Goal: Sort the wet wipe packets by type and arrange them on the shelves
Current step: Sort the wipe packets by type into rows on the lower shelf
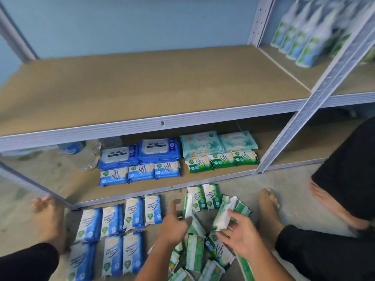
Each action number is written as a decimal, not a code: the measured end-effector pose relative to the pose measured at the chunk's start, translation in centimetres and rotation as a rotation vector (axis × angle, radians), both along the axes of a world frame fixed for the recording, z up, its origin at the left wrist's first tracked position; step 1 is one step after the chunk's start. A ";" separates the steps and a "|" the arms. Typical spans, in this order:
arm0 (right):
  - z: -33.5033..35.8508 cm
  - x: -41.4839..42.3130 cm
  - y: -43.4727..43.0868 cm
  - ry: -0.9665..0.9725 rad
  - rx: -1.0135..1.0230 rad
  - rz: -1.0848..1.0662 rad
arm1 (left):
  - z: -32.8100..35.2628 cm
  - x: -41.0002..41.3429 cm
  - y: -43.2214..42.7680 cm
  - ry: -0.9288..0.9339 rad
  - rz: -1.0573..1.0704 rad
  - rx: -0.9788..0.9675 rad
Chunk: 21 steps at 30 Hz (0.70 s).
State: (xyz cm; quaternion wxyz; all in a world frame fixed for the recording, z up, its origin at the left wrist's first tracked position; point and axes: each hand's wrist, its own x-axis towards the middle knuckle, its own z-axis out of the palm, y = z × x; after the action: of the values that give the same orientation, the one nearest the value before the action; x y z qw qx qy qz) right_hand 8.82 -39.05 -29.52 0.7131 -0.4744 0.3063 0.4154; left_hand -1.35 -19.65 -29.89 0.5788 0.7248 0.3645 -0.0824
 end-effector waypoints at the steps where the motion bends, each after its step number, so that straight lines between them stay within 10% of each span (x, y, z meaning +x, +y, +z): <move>1: 0.6 -0.2 -0.1 -0.008 0.035 -0.025 | 0.5 -0.2 -0.2 -0.016 0.018 -0.039; 11: 4.8 -2.0 -0.2 -0.033 0.115 0.034 | 4.3 -1.8 -0.8 -0.124 0.243 -0.393; 21: 3.7 -2.1 -1.5 -0.145 -0.064 0.126 | 4.0 -1.6 -1.4 -0.082 0.180 -0.308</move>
State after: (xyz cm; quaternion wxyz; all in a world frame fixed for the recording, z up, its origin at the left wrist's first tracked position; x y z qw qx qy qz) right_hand 6.70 -40.55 -25.80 0.6905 -0.5441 0.2363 0.4140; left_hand -2.94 -21.03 -25.89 0.7025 0.5946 0.3871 -0.0553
